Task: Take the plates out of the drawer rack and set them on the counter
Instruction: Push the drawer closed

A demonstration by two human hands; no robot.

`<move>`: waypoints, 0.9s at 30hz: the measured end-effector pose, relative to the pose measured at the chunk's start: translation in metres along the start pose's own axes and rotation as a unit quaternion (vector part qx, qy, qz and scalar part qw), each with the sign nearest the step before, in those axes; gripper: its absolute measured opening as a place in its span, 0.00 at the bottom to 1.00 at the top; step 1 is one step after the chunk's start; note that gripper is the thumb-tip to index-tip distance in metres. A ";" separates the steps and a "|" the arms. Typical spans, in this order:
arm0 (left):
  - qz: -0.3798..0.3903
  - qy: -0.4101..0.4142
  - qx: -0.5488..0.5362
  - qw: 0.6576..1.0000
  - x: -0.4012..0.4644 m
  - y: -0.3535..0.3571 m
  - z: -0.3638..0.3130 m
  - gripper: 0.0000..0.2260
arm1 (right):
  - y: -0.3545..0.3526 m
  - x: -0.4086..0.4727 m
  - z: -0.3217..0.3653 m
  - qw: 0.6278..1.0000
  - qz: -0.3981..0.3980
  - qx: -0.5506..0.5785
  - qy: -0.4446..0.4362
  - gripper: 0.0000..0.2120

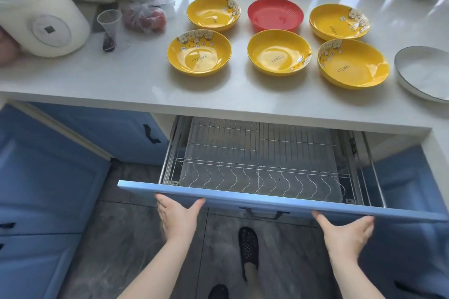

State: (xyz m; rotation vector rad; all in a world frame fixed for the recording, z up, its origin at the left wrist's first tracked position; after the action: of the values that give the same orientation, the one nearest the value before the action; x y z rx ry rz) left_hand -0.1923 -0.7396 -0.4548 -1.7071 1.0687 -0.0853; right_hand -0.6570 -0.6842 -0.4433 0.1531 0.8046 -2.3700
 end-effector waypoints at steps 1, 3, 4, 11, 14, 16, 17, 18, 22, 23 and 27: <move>-0.003 0.000 -0.003 1.000 0.006 0.000 -0.008 0.55 | 0.005 0.006 0.005 1.000 0.000 0.001 -0.004 0.60; -0.010 0.003 -0.007 1.000 0.016 0.001 -0.024 0.55 | 0.015 0.018 0.017 1.000 0.002 0.005 -0.010 0.60; -0.013 0.004 -0.007 1.000 0.022 0.002 -0.032 0.55 | 0.020 0.025 0.022 1.000 0.003 0.005 -0.010 0.60; -0.025 0.009 -0.012 1.000 0.062 0.010 -0.092 0.53 | 0.060 0.071 0.064 1.000 0.010 0.010 -0.008 0.58; -0.028 0.019 -0.018 0.999 0.080 0.011 -0.117 0.52 | 0.078 0.090 0.082 1.000 0.013 0.013 -0.015 0.58; -0.026 0.029 -0.025 0.999 0.092 0.013 -0.133 0.52 | 0.090 0.102 0.093 0.999 0.016 0.025 -0.021 0.58; -0.025 0.033 -0.028 0.999 0.098 0.013 -0.141 0.52 | 0.096 0.108 0.099 0.999 0.018 0.028 -0.024 0.58; -0.023 0.035 -0.029 0.999 0.105 0.013 -0.148 0.51 | 0.102 0.113 0.105 0.999 0.020 0.029 -0.029 0.58; -0.001 0.043 -0.031 0.999 0.121 0.019 -0.172 0.47 | 0.121 0.132 0.117 0.999 0.025 0.025 -0.029 0.60; 0.003 0.042 -0.037 0.998 0.123 0.021 -0.175 0.48 | 0.124 0.134 0.116 0.999 0.026 0.020 -0.024 0.60; 0.009 0.031 -0.039 0.999 0.130 0.027 -0.181 0.42 | 0.132 0.142 0.111 0.999 0.034 -0.010 -0.008 0.60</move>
State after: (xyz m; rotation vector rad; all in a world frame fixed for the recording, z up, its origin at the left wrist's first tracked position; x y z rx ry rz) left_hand -0.2271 -0.9612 -0.4543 -1.7738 1.1461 -0.0860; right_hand -0.6826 -0.9052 -0.4627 0.1513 0.8030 -2.2960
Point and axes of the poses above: each hand's wrist, its own x-axis towards the middle knuckle, its own y-axis out of the palm, z = x × y, the point moved 10 cm from there along x, towards the middle knuckle, and after that the axes turned 13 degrees about x, right-handed, at the moved point
